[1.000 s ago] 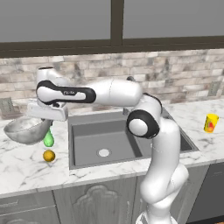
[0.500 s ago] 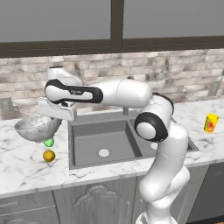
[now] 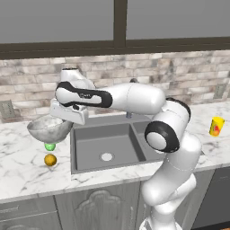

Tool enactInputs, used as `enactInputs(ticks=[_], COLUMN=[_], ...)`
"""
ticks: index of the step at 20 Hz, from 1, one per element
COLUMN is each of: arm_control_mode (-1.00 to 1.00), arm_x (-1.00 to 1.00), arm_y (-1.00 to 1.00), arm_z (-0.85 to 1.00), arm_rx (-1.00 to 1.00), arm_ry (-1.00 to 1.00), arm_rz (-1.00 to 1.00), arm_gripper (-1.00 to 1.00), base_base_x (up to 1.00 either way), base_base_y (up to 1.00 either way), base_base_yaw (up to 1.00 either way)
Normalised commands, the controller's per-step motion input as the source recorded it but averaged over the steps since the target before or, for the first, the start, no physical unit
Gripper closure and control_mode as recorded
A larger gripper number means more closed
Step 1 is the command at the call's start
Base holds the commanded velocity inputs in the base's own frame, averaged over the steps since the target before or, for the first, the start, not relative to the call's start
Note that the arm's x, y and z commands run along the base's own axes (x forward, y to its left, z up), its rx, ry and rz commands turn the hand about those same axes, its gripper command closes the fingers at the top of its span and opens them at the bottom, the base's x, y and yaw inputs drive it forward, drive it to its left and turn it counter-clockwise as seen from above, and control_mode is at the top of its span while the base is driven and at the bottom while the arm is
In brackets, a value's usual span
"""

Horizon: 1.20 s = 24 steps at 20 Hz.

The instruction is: Remove the lemon and corn from the sink. Then move the bowl and cup from the counter to the sink for washing.

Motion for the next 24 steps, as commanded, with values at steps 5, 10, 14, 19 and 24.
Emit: enactInputs(ticks=[5, 10, 14, 19, 24], arm_control_mode=[-1.0, -1.0, -1.0, -1.0, -1.0], arm_x=[0.0, 0.0, 0.0, 0.01, 0.02], arm_y=[-0.38, -0.38, -0.38, -0.36, -0.36], arm_z=[0.0, 0.0, 0.0, 0.0, -0.01], arm_rx=[0.0, 0.0, 0.0, 0.0, 0.0], arm_ry=[0.0, 0.0, 0.0, 0.0, 0.0], arm_rz=[-0.1, -0.1, -0.09, -0.08, -0.04], arm_gripper=[1.0, 1.0, 1.0, 1.0, 1.0], base_base_x=[0.0, 0.0, 0.0, 0.0, 0.0], base_base_y=[0.0, 0.0, 0.0, 0.0, 0.0], base_base_yaw=[0.0, 0.0, 0.0, 0.0, 0.0])
